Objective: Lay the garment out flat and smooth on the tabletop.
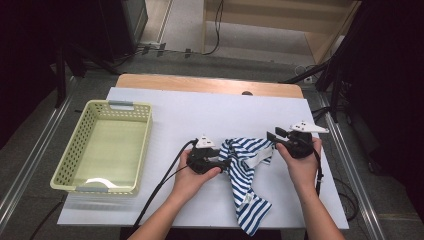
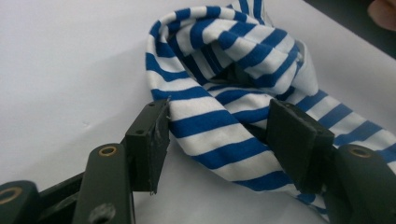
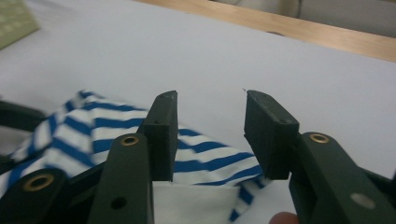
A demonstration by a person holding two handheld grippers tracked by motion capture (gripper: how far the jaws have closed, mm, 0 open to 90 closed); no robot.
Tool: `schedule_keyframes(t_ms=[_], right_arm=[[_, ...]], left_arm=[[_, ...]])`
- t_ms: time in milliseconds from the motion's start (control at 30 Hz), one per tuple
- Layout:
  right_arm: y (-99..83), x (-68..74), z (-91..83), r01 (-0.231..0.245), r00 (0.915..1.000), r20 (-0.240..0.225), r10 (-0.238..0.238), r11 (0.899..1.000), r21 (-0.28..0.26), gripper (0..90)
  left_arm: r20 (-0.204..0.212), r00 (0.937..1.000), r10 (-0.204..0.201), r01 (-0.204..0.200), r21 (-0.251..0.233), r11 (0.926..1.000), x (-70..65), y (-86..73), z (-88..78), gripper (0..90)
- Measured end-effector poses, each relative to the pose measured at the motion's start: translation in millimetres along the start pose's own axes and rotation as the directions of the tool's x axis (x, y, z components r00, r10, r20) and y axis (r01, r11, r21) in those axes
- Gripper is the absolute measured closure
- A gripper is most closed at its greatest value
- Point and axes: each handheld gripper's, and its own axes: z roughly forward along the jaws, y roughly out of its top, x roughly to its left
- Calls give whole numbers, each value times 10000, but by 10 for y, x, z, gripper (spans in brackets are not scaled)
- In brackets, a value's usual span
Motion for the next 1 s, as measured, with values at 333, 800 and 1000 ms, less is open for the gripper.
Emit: schedule_keyframes(t_ms=[333, 800, 1000], right_arm=[[-430, 402, 10, 235, 9876, -1557, -199, 9995, 208, 279], [-609, 481, 127, 371, 9952, -933, -279, 9945, 980, 741], [-468, 431, -8, 294, 9965, -797, -269, 9991, 307, 749]], left_arm=[[-614, 9979, 211, -174, 602, 9980, -48, -37, 71, 553], [-294, 9960, 840, -813, 849, 9931, -107, -72, 43, 847], [45, 9923, 1241, -1239, 1026, 9870, -159, -139, -36, 853]])
